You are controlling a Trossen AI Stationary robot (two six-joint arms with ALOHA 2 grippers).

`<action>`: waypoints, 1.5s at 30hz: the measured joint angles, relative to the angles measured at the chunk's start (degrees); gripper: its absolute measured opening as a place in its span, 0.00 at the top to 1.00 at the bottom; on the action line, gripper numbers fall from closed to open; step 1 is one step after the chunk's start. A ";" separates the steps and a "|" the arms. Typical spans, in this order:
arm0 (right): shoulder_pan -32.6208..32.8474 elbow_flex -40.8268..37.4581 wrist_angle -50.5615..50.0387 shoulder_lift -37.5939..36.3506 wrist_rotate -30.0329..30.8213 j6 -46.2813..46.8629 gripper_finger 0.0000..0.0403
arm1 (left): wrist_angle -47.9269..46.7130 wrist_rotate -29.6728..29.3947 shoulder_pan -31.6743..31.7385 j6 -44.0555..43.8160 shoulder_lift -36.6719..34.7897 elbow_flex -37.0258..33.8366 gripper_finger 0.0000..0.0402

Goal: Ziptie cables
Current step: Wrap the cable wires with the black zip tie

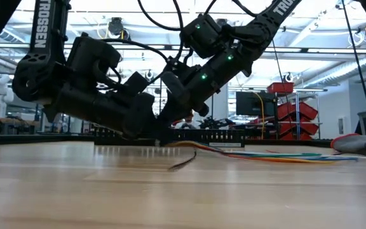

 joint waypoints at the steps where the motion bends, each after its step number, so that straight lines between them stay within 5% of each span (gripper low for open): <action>1: 0.09 0.00 -0.16 0.00 0.02 0.07 1.00 | 0.31 -0.49 -0.06 0.01 0.01 0.00 0.98; 17: 0.59 0.00 0.65 -0.47 0.12 -0.40 1.00 | -4.00 -1.14 0.04 -3.45 -0.04 0.00 0.97; 30: 3.08 0.00 -11.98 -5.98 12.94 -2.82 1.00 | -5.52 -1.26 0.05 -4.88 -0.15 0.04 0.97; 45: 3.46 0.02 -32.31 -7.56 12.36 3.43 1.00 | -7.73 1.93 -5.08 -9.62 -4.18 -0.09 0.97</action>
